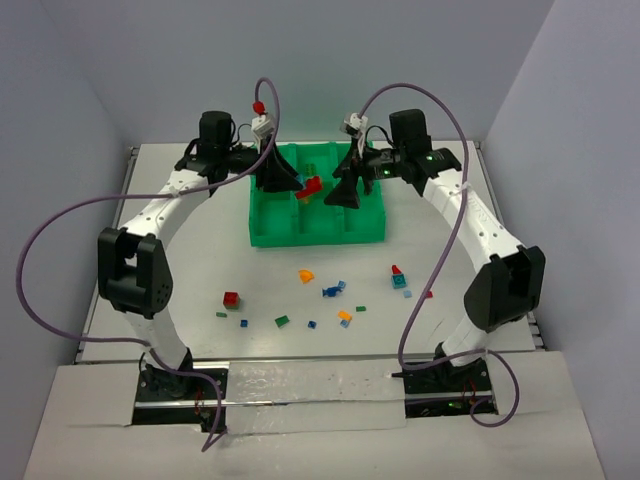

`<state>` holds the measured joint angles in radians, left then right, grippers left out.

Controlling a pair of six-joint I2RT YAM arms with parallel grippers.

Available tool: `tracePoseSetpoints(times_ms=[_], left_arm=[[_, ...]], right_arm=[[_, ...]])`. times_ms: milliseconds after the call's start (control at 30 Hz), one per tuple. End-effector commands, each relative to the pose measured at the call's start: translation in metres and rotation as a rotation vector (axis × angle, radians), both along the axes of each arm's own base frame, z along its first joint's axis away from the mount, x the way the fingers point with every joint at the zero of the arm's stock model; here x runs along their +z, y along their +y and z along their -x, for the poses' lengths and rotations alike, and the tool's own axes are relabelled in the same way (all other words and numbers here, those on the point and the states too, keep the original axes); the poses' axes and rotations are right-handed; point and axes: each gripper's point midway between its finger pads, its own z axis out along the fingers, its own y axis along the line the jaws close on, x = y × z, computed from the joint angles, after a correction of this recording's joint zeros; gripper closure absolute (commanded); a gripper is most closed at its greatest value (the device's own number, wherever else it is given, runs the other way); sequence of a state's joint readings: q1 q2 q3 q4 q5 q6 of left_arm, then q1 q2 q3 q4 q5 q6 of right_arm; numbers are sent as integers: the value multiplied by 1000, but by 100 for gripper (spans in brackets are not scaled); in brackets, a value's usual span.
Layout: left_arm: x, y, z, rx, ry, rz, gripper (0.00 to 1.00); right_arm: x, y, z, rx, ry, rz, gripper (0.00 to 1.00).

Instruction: Sort the legos into containers by color

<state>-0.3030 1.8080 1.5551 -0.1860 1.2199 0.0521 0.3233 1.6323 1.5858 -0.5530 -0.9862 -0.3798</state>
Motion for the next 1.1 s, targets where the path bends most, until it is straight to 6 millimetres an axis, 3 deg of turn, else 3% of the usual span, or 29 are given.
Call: tracePoseSetpoints(times_ms=[0,167,533,600,767,933,1067], left_arm=[[44,-2,21,-88,-162,67,100],[40,-7,28,-129,-236,34,100],[36,-21,33,-161,-305,-6,100],[36,-22,33,-161,-307,-8,100],[35,-24,32,-160,-308,-13,100],[34,-23,30,-153,-319,-22,100],[35,-22,29,-141,-341,-27,100]], right_arm=[[4,13,-6,62,7,5,0],[3,20,-6,136,-26,32,0],[-5,33,14,276,-183,110,2],[-5,34,14,274,-195,108,8],[-12,35,15,273,-175,122,43],[-21,30,16,265,-130,158,52],[-32,25,16,251,-104,200,65]])
